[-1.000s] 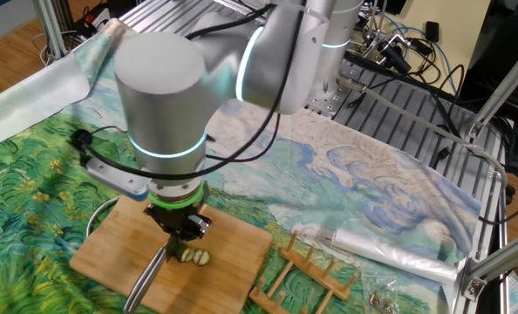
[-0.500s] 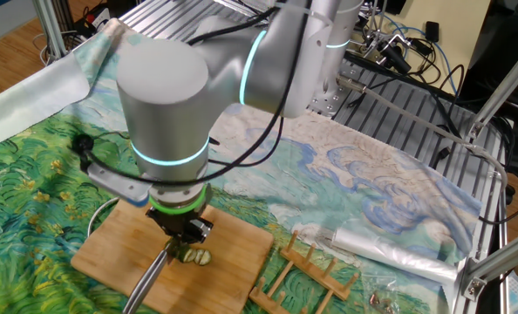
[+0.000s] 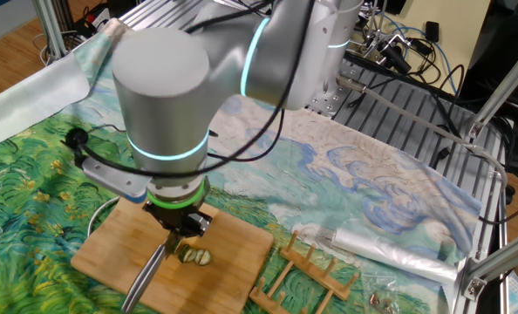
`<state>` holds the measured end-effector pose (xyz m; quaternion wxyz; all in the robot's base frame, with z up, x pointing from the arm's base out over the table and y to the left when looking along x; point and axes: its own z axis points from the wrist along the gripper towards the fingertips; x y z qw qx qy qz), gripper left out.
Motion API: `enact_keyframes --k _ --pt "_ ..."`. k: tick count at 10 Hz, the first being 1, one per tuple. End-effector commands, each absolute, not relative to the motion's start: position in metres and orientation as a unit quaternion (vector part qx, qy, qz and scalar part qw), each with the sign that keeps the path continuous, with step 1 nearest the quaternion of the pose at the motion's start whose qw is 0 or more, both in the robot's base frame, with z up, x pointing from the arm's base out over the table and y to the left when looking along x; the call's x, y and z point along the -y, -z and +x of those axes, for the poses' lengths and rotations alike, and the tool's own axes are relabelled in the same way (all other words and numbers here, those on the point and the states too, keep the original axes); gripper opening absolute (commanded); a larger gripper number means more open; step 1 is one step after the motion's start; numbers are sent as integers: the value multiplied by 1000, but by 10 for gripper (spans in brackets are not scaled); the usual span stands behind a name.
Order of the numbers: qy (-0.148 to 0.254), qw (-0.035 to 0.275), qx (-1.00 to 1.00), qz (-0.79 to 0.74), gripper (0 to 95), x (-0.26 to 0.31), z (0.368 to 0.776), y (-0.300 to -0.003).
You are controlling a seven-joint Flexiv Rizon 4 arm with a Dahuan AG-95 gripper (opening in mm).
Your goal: Chop the cucumber into shreds
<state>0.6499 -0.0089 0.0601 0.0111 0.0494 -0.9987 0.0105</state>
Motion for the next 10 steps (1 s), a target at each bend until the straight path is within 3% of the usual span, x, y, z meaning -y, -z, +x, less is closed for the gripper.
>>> enact_keyframes --k 1,6,10 --pt "-10 9 999 52 0 11 650 -60" --pt "-8 8 999 52 0 14 650 -56" --pt "-1 0 999 49 0 12 649 -30"
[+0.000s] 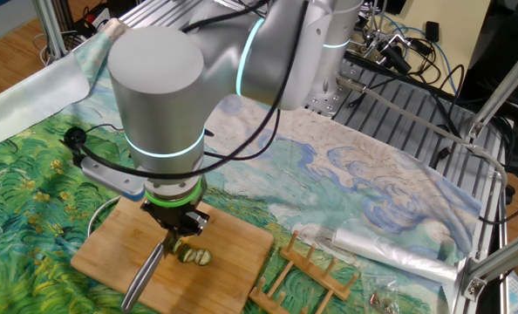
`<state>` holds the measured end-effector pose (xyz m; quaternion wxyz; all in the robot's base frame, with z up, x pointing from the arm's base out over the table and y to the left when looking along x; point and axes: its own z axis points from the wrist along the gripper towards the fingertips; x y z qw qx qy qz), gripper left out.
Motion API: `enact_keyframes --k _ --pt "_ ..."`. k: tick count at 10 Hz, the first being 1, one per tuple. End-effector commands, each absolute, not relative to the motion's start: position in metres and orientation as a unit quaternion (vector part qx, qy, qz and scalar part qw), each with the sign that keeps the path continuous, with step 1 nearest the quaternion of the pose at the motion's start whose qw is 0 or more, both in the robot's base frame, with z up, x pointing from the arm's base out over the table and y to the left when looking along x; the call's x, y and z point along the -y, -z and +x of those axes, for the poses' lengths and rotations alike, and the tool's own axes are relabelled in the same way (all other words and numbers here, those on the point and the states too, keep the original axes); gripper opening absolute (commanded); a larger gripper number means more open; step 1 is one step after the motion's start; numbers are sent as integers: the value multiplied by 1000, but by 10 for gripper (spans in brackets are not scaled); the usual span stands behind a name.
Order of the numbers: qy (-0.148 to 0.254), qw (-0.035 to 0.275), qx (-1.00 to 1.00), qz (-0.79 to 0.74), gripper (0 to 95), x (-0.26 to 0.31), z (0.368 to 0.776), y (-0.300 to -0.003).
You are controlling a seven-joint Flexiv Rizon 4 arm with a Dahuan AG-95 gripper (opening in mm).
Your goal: Chop the cucumber into shreds
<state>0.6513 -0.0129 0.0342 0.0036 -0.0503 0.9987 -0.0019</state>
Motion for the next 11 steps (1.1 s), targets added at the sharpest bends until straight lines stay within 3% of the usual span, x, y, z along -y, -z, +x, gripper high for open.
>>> enact_keyframes --k 1,11 --pt "-2 -3 -999 -47 0 11 649 -32" --pt "16 -11 -999 -46 0 11 649 -61"
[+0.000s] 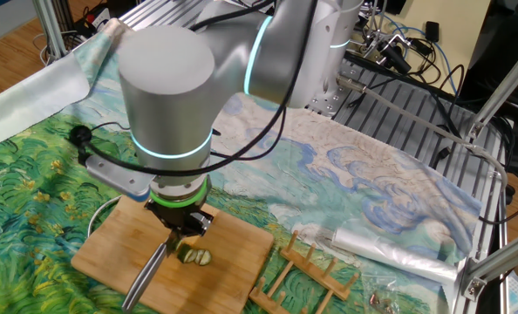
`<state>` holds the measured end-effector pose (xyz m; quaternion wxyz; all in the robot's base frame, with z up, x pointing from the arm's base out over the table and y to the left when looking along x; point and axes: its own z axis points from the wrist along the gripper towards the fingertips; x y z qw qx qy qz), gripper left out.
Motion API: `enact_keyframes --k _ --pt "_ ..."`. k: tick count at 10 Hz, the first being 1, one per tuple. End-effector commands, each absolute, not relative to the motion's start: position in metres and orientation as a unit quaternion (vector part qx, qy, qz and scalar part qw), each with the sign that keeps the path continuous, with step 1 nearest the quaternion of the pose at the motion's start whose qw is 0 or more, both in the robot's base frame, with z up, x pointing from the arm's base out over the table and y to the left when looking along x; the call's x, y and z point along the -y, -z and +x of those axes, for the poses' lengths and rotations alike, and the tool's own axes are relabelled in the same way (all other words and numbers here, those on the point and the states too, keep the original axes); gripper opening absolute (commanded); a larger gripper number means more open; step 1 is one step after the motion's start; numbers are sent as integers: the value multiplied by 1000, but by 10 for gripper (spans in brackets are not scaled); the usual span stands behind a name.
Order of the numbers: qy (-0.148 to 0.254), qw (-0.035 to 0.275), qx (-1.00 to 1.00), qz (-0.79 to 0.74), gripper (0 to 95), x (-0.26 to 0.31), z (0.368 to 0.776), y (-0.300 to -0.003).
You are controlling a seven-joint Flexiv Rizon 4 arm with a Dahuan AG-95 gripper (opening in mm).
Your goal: Chop the cucumber into shreds
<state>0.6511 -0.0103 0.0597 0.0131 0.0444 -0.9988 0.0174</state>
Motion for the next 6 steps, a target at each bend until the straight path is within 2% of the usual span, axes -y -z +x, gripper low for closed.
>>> enact_keyframes --k 1,6 --pt "-17 10 999 48 0 12 650 -61" --pt "-14 10 998 53 0 18 650 -58"
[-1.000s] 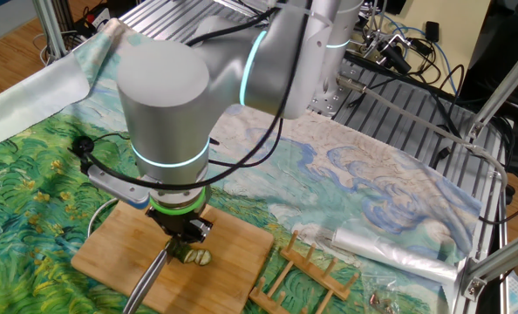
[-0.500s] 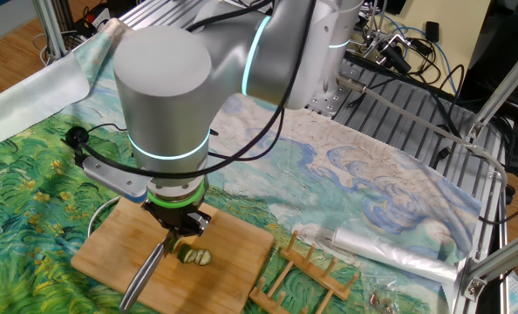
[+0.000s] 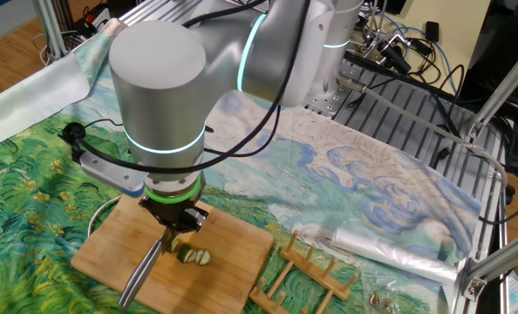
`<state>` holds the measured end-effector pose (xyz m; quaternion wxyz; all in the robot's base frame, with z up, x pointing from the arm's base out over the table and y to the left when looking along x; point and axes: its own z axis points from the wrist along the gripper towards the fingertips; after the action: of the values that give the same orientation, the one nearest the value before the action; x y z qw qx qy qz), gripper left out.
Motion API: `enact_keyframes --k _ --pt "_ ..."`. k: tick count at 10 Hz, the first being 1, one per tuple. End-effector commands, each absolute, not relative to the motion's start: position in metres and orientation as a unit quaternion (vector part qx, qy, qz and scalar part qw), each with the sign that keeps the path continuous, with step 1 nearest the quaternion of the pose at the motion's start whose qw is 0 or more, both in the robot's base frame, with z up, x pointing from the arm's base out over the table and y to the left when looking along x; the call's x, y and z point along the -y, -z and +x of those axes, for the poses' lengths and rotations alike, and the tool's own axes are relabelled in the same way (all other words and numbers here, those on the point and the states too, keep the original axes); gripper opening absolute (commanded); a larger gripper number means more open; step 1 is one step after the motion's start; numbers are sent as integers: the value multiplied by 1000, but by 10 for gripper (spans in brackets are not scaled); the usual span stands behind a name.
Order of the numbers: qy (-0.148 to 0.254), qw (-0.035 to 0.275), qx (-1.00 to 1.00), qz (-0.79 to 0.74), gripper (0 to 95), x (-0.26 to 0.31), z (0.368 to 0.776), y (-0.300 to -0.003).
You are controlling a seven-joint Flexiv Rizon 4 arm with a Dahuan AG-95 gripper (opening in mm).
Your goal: Chop the cucumber into shreds
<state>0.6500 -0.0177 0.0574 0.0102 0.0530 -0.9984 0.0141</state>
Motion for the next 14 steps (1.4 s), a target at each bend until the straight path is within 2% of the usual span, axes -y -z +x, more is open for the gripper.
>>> enact_keyframes --k 1,3,8,14 --pt "-12 10 998 53 0 18 650 -54" --pt "-10 7 999 53 0 17 650 -40" --pt "-3 0 999 46 0 15 650 -31" --pt "-4 1 999 36 0 10 650 -38"
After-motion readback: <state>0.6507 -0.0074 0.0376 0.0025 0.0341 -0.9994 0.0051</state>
